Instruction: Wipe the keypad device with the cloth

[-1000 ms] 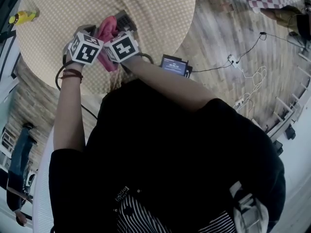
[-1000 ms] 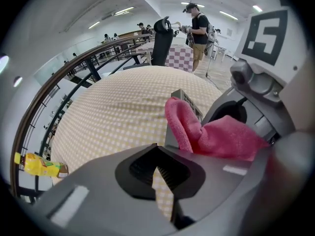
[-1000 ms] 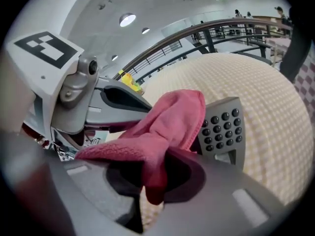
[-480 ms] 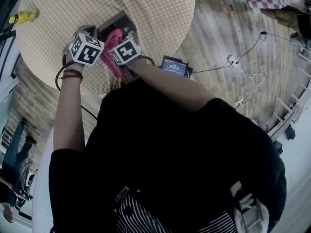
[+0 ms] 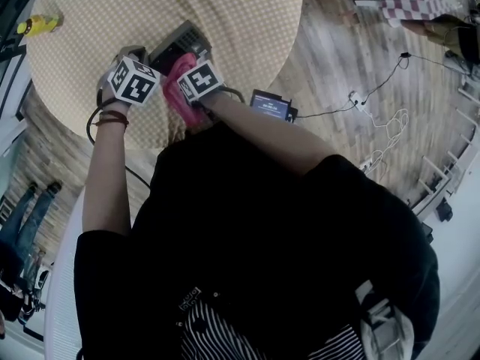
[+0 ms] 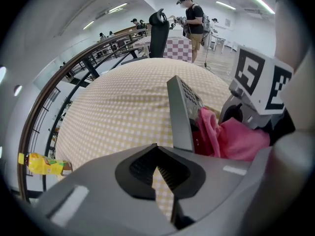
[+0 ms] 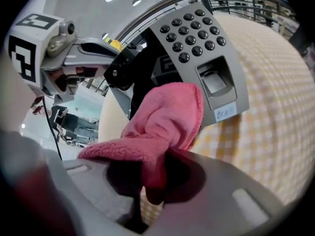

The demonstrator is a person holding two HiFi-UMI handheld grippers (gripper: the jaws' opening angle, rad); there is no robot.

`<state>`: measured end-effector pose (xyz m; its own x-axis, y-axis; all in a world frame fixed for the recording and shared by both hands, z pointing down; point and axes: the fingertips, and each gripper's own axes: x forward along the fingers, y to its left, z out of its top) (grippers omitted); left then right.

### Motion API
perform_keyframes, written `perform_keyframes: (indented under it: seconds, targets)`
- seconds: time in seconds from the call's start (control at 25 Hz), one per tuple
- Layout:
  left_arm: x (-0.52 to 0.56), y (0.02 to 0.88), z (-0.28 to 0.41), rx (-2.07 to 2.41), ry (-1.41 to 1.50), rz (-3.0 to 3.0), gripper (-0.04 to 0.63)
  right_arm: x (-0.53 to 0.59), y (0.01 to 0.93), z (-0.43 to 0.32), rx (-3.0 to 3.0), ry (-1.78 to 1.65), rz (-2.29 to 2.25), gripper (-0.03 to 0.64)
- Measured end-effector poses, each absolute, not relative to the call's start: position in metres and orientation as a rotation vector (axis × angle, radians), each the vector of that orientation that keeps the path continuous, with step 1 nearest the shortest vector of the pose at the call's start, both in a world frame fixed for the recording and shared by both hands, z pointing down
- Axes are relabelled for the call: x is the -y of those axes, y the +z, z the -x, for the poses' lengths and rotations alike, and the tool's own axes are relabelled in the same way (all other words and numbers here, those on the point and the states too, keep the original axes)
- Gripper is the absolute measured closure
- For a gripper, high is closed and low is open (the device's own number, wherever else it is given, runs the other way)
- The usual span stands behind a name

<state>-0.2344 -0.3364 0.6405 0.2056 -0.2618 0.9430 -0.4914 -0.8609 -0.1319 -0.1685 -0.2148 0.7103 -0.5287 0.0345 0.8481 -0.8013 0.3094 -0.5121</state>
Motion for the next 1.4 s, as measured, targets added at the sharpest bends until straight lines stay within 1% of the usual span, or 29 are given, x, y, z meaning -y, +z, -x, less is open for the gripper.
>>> perform_keyframes:
  seconds: [0.32,0.48,0.64,0.88,1.0,1.2,1.4]
  targets:
    - [0.316,0.609,0.25,1.013,1.427,-2.239,0.601,0.196,0.678,0.154,1.84,1.306,-0.636,0.549]
    - [0.305,0.575,0.261,1.19,1.062,-2.166,0.599,0.193,0.666,0.143,1.867,1.246,-0.637,0.548]
    - [0.289,0.528,0.249,1.296,0.653,-2.077,0.594,0.202,0.637,0.124,1.956,1.219,-0.646,0.549]
    - [0.265,0.451,0.223,1.406,0.264,-2.066,0.594,0.239,0.544,0.101,2.225,1.161,-0.703,0.549]
    - [0.246,0.414,0.213,1.448,0.166,-2.102,0.594,0.251,0.484,0.097,2.372,1.104,-0.747,0.549]
    - [0.217,0.368,0.197,1.524,0.13,-2.152,0.594,0.254,0.402,0.099,2.569,0.907,-0.772,0.551]
    - [0.197,0.324,0.188,1.608,-0.011,-2.188,0.594,0.242,0.348,0.091,2.693,0.797,-0.781,0.551]
